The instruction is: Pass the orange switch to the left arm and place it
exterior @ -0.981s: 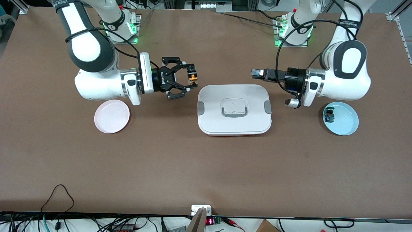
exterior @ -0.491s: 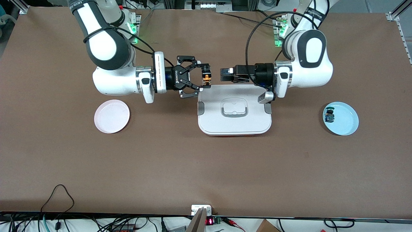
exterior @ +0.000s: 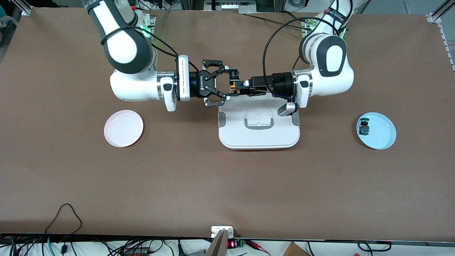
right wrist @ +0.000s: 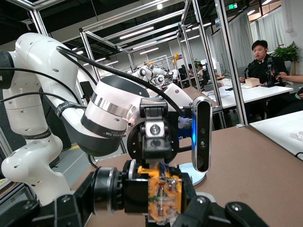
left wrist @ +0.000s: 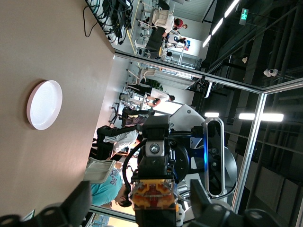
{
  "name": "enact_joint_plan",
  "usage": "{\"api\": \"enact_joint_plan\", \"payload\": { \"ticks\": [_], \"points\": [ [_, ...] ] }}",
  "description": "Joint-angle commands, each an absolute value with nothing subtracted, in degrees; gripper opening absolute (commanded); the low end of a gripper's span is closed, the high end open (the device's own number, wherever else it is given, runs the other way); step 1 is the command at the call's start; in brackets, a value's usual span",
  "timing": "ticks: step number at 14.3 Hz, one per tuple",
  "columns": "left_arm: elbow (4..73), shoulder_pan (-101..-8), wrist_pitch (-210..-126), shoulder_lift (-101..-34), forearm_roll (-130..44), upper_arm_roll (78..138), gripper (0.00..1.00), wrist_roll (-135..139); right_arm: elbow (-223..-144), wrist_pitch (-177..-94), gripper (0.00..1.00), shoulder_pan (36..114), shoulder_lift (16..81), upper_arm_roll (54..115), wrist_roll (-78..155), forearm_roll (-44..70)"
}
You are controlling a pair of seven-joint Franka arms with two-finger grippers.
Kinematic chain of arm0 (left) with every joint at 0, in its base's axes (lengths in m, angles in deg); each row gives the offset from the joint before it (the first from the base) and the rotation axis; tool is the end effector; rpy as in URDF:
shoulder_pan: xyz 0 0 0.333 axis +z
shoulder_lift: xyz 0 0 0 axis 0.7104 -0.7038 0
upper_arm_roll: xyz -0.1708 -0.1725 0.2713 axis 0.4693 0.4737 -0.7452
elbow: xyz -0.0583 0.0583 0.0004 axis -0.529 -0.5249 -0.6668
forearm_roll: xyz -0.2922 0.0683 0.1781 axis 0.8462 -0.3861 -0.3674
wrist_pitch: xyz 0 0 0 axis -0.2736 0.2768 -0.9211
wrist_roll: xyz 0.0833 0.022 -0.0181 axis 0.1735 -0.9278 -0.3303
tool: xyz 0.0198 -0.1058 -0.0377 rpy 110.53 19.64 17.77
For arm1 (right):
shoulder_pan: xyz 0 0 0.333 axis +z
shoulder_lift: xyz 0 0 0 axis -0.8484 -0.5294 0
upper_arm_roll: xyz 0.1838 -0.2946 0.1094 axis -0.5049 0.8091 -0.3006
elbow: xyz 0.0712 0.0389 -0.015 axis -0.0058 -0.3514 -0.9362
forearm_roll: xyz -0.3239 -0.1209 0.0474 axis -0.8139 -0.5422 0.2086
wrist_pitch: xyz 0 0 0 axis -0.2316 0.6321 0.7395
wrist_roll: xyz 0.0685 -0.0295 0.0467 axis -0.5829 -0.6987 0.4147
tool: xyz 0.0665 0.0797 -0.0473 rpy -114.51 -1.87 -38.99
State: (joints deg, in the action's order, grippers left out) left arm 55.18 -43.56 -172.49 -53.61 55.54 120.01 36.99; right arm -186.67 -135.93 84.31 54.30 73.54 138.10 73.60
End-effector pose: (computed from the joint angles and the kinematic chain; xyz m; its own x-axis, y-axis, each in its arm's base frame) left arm 0.5005 -0.3066 0.4809 0.9628 0.1174 -0.2434 0.2431 0.0170 0.9699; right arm 0.5177 0.3853 0.5000 0.2744 0.1105 0.9552 0.9572 0.0639 -0.2824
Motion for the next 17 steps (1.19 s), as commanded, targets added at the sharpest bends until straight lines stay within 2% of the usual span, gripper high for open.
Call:
{"api": "enact_joint_plan", "payload": {
  "ticks": [1,3,7,9,10,11,17],
  "points": [
    [54.8,-43.8,-173.3,-53.9,57.6,120.4,0.65,39.0,-186.4,-136.8,0.07,85.2,54.8,73.8,136.8,74.7],
    [54.8,-43.8,-173.1,-53.8,57.6,121.0,0.48,38.4,-186.3,-137.2,0.07,85.3,54.8,73.8,136.3,74.7],
    [54.9,-43.6,-173.0,-53.8,57.6,122.2,0.21,37.9,-186.3,-137.3,0.07,85.7,54.8,73.8,136.3,74.6],
    [54.9,-43.4,-173.0,-53.8,57.6,122.2,0.17,37.9,-186.3,-137.2,0.08,85.7,54.8,73.8,136.3,74.6],
    [54.9,-43.3,-172.9,-53.8,57.6,122.2,0.17,37.9,-186.4,-137.2,0.41,85.7,54.8,73.8,136.2,74.6],
    [54.9,-43.3,-172.9,-53.8,57.6,122.2,0.17,38.0,-186.5,-137.0,0.99,85.6,54.8,73.8,135.6,74.6],
    [54.8,-43.3,-172.9,-53.9,57.2,122.1,0.17,38.0,-186.6,-136.5,1.00,84.8,55.3,73.9,133.8,74.5]
  ]
}}
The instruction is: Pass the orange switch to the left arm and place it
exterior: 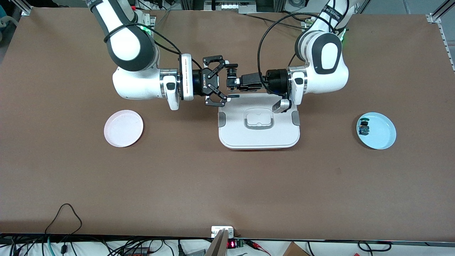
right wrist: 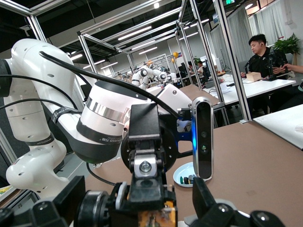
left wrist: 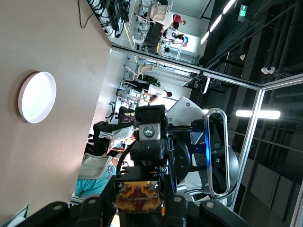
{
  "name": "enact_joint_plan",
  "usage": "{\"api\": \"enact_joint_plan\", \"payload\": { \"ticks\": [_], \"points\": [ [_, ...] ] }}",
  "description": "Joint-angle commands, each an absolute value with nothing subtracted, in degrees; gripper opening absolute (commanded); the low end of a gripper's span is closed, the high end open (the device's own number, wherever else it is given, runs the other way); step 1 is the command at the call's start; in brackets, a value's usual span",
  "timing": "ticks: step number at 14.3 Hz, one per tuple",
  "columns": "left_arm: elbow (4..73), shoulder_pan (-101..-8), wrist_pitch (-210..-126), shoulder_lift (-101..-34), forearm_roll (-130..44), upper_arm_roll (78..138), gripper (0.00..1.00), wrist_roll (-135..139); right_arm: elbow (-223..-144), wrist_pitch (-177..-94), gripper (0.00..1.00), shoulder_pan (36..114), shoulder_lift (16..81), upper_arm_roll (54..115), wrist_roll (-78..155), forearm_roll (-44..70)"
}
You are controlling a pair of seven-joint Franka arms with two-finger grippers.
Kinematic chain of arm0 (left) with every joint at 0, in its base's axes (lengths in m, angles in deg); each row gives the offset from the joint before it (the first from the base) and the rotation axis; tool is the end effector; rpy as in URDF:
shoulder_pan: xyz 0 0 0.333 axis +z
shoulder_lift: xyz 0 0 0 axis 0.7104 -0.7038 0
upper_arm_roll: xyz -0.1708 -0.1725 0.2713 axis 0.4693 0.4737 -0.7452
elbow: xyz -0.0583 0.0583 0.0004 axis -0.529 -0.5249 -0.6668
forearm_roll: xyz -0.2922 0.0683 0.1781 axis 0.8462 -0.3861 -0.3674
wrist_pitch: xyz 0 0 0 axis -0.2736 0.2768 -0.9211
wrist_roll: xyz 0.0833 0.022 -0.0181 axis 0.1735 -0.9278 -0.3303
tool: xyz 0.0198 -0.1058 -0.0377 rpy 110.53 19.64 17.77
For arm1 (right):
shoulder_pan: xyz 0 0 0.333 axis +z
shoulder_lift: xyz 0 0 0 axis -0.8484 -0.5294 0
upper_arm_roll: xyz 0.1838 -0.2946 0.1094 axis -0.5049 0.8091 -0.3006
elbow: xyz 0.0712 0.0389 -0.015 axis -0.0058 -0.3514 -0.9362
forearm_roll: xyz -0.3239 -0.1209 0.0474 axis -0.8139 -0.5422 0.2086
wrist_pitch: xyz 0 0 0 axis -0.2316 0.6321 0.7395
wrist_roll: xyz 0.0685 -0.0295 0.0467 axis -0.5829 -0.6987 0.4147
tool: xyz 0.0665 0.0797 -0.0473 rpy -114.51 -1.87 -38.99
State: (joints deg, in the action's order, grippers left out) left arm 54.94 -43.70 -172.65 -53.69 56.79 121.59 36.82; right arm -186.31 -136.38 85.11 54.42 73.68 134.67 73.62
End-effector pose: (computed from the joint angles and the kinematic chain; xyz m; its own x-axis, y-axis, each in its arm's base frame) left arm 0.4933 -0.3203 0.4845 0.9617 0.0986 -0.2557 0.2536 0.0338 0.9667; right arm 0.5145 0.3910 0.5037 0.3229 0.1157 0.9393 0.9416 0.0614 -0.3312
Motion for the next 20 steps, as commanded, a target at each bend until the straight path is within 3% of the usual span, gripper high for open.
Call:
{"api": "enact_joint_plan", "payload": {
  "ticks": [1,8,14,20],
  "points": [
    [54.8,-43.1,-172.9,-53.9,56.8,122.0,0.17,38.0,-186.8,-136.3,1.00,84.1,55.5,73.9,134.0,74.3],
    [54.5,-40.9,-172.9,-53.9,46.5,121.5,0.17,38.1,-190.0,-131.7,1.00,79.3,57.3,74.2,134.2,70.8],
    [54.0,-32.8,-167.2,-53.7,12.6,121.5,0.17,38.1,-191.9,-122.7,1.00,72.2,58.1,75.2,132.4,60.1],
    [46.1,-27.6,-153.5,-53.9,-29.5,121.4,0.16,38.5,-191.2,-120.4,1.00,69.6,59.3,76.3,109.6,48.7]
  ]
}}
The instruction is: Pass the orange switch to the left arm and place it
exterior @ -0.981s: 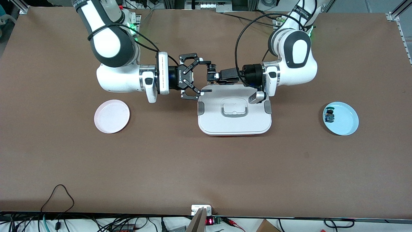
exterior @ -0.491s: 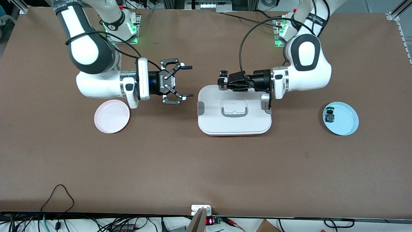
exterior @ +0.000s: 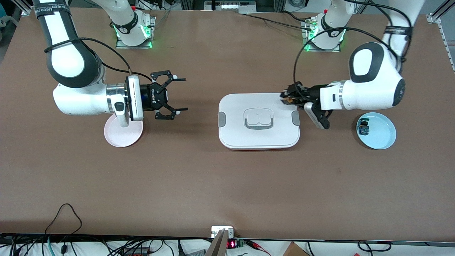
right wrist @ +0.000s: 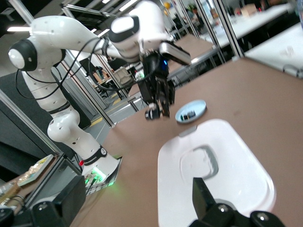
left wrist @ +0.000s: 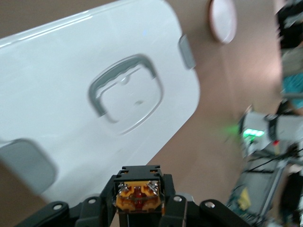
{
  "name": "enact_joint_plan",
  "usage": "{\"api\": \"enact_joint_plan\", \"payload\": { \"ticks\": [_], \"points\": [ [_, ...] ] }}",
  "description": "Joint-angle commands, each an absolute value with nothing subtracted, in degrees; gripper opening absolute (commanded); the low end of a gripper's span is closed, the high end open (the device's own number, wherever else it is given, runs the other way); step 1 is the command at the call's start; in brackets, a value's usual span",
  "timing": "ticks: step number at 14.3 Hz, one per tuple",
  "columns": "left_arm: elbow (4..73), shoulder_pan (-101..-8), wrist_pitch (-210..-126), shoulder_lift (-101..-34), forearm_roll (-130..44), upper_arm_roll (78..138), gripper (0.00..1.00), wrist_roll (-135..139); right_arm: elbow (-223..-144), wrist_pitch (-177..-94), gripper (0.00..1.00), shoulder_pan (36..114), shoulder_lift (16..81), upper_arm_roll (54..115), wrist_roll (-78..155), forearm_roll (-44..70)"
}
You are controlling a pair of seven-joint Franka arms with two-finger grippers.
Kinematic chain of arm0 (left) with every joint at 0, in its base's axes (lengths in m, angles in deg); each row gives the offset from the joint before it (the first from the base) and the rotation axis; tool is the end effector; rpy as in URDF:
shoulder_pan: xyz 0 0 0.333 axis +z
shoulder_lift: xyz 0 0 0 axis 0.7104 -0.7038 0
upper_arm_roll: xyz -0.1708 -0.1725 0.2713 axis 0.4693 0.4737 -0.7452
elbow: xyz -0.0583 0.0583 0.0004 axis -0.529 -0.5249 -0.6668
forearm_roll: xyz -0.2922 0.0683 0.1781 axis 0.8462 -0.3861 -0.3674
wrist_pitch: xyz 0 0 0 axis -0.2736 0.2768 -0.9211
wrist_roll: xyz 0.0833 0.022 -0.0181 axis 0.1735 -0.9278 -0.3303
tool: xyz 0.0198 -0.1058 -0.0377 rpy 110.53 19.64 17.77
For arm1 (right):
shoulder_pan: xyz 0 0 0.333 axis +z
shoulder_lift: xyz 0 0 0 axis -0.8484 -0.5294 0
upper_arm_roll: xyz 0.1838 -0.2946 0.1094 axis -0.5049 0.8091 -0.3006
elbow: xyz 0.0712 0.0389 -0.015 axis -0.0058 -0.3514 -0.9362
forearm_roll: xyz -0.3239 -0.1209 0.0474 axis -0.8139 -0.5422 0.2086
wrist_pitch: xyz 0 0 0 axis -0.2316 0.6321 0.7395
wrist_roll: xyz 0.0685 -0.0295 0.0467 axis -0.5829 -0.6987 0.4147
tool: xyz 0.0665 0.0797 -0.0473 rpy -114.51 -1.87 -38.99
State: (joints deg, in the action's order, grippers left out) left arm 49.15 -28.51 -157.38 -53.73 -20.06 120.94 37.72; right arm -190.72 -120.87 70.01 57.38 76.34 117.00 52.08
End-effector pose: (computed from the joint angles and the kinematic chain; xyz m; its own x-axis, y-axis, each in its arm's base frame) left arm 0.5209 -0.1626 0.4612 0.8595 -0.5110 0.0143 -0.4083 -0.6693 0.6207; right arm 0.5468 0.2355 0.4848 0.5252 0.3504 0.7755 0.8270 0.0048 -0.5623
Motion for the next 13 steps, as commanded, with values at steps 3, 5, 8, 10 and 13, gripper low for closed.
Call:
{"api": "enact_joint_plan", "payload": {
  "ticks": [3,5,8,10,13],
  "points": [
    [45.6,-26.4,-150.2,-53.2,-45.6,121.5,0.16,42.3,-191.0,-120.4,1.00,68.8,60.7,76.6,96.3,41.4],
    [45.7,-24.5,-149.8,-53.1,-52.5,121.4,0.16,49.0,-191.0,-120.3,1.00,68.7,61.9,76.6,89.7,36.6],
    [46.3,-20.7,-150.4,-53.3,-63.3,121.4,0.16,61.7,-189.9,-119.3,1.00,68.5,62.6,77.4,75.0,30.2],
    [46.7,-18.7,-151.2,-53.7,-68.4,121.5,0.16,68.2,-189.3,-119.4,1.00,68.5,62.7,77.5,66.9,24.4],
    [49.3,-13.6,-155.3,-53.6,-70.9,121.5,0.15,81.8,-187.7,-119.4,1.00,68.5,62.0,77.5,55.1,6.7]
  ]
}}
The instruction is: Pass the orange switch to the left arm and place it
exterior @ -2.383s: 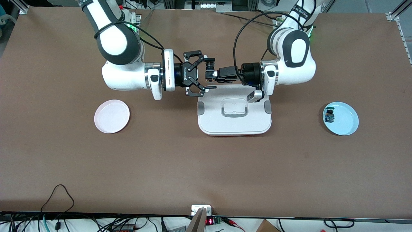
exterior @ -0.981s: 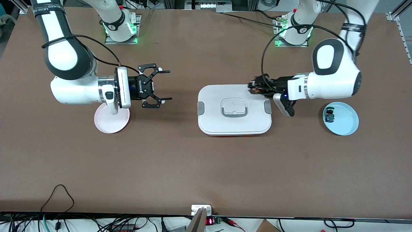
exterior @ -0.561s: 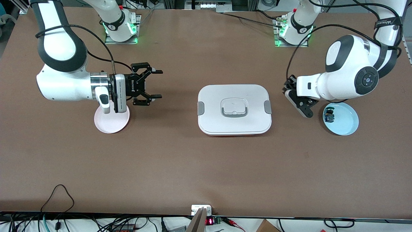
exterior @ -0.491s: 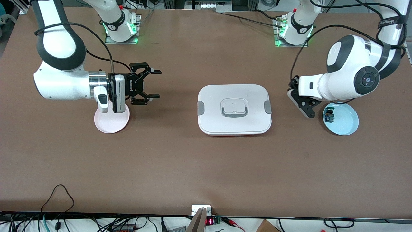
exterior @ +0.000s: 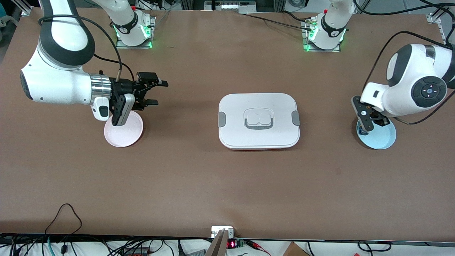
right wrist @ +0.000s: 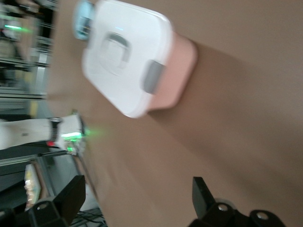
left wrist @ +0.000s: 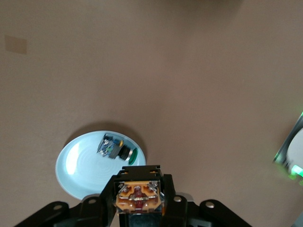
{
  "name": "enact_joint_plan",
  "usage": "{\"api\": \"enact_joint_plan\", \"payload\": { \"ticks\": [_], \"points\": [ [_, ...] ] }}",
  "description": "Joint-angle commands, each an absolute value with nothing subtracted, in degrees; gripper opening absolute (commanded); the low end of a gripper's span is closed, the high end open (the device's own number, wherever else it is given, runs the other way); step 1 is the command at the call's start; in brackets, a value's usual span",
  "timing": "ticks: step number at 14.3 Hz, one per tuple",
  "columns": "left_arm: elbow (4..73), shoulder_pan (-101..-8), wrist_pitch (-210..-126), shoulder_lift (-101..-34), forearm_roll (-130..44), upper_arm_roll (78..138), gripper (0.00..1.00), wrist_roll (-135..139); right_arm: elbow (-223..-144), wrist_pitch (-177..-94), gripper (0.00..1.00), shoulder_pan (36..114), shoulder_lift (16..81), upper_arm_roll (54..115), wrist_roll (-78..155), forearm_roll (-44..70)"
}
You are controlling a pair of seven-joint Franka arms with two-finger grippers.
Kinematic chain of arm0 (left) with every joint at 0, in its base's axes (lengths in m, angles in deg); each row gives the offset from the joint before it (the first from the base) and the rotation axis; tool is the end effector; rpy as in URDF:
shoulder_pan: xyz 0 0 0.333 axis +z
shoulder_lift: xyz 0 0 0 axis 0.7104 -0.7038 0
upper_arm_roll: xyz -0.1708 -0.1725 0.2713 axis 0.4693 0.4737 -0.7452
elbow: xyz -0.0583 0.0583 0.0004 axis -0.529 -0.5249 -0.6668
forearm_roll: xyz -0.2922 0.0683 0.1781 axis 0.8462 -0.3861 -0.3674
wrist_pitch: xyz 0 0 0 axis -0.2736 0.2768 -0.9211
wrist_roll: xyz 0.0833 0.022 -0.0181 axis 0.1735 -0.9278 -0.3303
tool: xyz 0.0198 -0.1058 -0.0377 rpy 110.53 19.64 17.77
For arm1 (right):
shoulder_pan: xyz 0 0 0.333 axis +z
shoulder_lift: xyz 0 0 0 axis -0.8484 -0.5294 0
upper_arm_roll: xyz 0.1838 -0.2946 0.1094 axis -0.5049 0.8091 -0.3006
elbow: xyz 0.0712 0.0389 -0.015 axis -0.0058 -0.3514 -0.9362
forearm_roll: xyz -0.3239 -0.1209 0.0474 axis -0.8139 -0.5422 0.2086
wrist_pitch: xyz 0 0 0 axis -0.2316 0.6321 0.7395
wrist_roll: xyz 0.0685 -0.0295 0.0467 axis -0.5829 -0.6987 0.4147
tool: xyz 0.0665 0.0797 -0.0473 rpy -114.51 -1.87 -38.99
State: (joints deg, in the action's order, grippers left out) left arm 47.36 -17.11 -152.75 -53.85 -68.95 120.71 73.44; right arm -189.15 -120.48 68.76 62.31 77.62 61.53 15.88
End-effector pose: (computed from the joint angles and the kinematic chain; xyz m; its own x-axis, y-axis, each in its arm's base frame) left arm 0.5379 0.0180 0.4523 0.2364 -0.9368 -0.2580 -0.9351 -0.2915 0.2016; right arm 0.5304 0.1759 0.4996 0.8916 0.4521 0.0264 0.3586 -0.6691 -0.6509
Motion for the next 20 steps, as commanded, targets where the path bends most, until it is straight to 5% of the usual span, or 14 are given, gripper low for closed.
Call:
{"api": "enact_joint_plan", "payload": {
  "ticks": [1,7,13,15,20],
  "points": [
    [51.2,-10.5,-158.8,-53.5,-70.9,121.5,0.15,86.9,-187.6,-119.4,1.00,68.8,62.0,77.4,52.1,1.4],
    [61.7,1.2,-180.6,-58.4,-76.0,121.5,0.15,92.3,-180.0,-108.5,1.00,68.5,60.6,77.4,33.0,-23.8],
    [61.7,4.3,-187.8,-66.1,-77.4,121.5,0.14,94.3,-170.1,-106.8,1.00,58.9,60.8,77.7,31.9,-25.6],
    [61.6,4.9,-190.6,-68.5,-77.5,121.4,0.15,95.2,-168.0,-106.1,1.00,59.7,61.1,82.0,31.3,-25.2],
    [61.2,5.2,-195.7,-69.7,-81.8,121.4,0.18,95.9,-172.2,-108.4,1.00,60.3,62.7,82.5,31.8,-25.5]
  ]
}}
